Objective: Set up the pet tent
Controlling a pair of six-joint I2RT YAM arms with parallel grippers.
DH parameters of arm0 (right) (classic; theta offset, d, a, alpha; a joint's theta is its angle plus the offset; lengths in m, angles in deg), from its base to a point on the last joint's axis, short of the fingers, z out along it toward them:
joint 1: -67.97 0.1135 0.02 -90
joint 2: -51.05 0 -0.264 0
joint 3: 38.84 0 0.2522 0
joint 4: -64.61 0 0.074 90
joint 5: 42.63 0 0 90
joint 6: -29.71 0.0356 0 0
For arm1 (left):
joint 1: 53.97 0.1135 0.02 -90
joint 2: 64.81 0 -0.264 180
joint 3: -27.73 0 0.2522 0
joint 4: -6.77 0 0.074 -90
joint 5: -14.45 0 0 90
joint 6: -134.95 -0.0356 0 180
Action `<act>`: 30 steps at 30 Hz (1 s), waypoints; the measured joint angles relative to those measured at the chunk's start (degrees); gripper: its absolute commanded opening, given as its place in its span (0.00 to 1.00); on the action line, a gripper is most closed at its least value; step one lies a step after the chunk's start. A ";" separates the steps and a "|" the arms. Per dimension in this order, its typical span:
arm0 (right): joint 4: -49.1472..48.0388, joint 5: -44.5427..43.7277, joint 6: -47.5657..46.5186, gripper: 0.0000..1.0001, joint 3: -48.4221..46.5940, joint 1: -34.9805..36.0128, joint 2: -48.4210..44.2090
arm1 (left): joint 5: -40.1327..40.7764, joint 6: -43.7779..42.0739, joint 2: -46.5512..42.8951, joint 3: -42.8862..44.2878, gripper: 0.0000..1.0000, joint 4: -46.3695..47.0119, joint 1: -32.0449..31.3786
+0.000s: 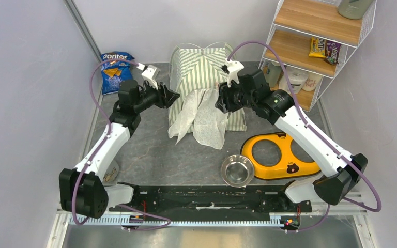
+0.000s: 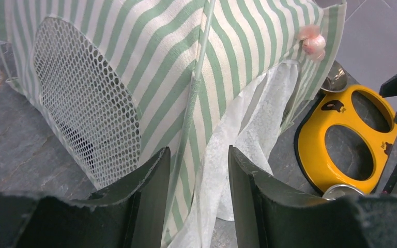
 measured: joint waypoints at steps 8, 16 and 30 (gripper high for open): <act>7.69 -3.06 5.46 0.63 1.40 -1.11 -0.55 | 1.09 -2.69 2.36 -2.51 0.37 4.94 -1.77; 14.23 -3.80 11.56 0.67 15.23 -1.92 -4.00 | 3.85 -7.52 5.57 -1.62 0.23 3.56 -2.12; 12.41 -4.81 13.16 0.67 30.49 -2.10 1.42 | 14.51 -12.70 4.09 -1.95 0.02 2.78 -2.71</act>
